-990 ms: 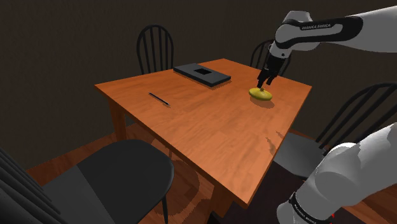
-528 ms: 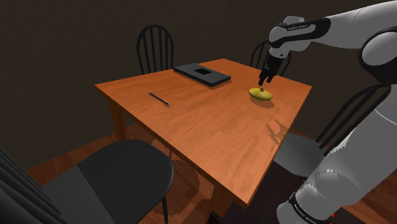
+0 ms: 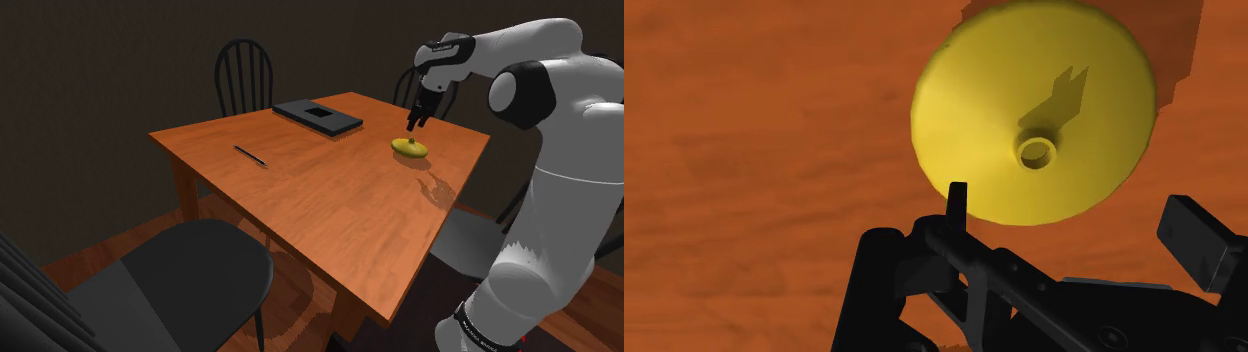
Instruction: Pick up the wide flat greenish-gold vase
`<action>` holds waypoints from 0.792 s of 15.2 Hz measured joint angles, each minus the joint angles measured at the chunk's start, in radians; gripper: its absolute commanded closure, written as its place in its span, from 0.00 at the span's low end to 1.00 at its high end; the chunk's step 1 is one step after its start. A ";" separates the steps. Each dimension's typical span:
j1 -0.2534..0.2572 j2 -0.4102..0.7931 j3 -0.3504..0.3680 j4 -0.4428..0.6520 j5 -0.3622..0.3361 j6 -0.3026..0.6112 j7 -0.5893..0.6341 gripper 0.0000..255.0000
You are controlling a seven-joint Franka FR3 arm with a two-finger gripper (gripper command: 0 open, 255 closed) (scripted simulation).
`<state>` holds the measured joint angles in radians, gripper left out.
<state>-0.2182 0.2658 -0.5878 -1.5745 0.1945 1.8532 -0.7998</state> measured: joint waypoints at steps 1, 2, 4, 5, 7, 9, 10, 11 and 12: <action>-0.004 0.011 0.001 -0.001 0.007 0.009 -0.007 0.00; -0.005 0.015 0.002 -0.006 0.010 0.018 -0.009 0.00; -0.005 0.019 0.003 -0.027 0.013 0.041 -0.014 0.00; -0.007 0.026 0.004 -0.031 0.018 0.052 -0.017 0.00; -0.006 0.027 0.005 -0.053 0.020 0.074 -0.021 0.00; -0.005 0.026 0.006 -0.061 0.020 0.081 -0.020 1.00; -0.004 0.026 0.006 -0.063 0.020 0.083 -0.020 1.00; -0.004 0.025 0.006 -0.063 0.019 0.084 -0.020 1.00; -0.004 0.025 0.006 -0.064 0.019 0.085 -0.020 1.00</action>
<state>-0.2222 0.2909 -0.5821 -1.6382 0.2139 1.9378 -0.8197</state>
